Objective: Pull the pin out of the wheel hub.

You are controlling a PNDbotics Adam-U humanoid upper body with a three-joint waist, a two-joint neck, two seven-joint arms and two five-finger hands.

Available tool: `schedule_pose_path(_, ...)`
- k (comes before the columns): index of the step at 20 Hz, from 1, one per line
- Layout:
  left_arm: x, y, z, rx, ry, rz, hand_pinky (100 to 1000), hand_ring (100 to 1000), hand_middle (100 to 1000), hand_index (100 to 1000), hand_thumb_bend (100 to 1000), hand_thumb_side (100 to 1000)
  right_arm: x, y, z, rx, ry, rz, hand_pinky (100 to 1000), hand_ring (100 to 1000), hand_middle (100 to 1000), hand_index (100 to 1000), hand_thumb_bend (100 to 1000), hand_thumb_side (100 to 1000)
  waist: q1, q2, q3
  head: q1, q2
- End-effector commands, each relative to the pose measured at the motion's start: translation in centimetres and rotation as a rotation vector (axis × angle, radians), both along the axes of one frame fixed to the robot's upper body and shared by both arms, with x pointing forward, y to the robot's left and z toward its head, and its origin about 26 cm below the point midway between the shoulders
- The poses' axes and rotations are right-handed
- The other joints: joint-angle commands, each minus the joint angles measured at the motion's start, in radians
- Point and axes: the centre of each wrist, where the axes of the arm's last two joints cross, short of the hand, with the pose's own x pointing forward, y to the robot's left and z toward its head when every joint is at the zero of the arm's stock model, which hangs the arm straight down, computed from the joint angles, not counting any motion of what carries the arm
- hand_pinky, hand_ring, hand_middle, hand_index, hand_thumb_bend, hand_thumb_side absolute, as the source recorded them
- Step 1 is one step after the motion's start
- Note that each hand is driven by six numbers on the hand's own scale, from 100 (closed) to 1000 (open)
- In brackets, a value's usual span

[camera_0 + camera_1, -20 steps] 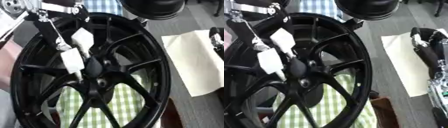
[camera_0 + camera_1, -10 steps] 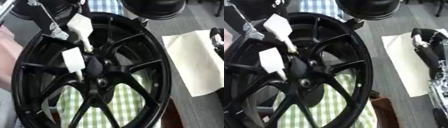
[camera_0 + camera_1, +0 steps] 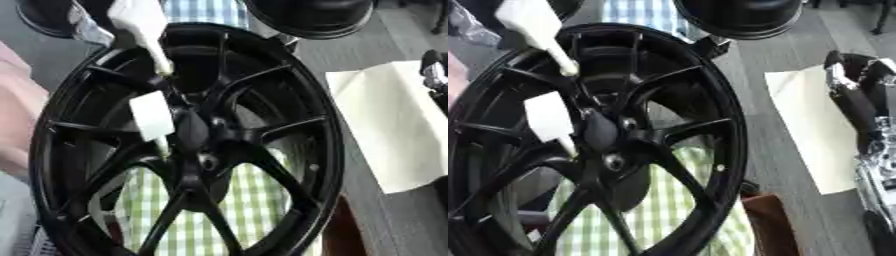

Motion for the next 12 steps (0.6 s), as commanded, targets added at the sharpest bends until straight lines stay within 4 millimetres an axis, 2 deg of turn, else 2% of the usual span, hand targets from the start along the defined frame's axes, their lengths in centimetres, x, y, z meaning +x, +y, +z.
schedule_pose_path(1,-1.3,5.9,2.6,-0.130,-0.068,0.108,640,341,149,267,342,100,-0.3,-1.0,0.9,-0.026,-0.024,-0.035,810,749,593,690,262,424,-0.001,-0.037,0.009,-0.024,0.011)
schedule_pose_path(6,-2.7,13.6,2.3,-0.295,-0.098,0.243,637,336,146,264,331,100,-0.5,-1.4,1.1,-0.037,-0.027,-0.051,811,749,594,690,259,422,-0.003,-0.045,0.037,-0.043,0.020)
schedule_pose_path(12,-6.1,22.7,1.6,-0.467,-0.158,0.468,633,336,148,269,307,100,-0.6,-1.5,1.3,-0.044,-0.032,-0.055,811,749,594,691,258,420,-0.006,-0.049,0.056,-0.043,0.014)
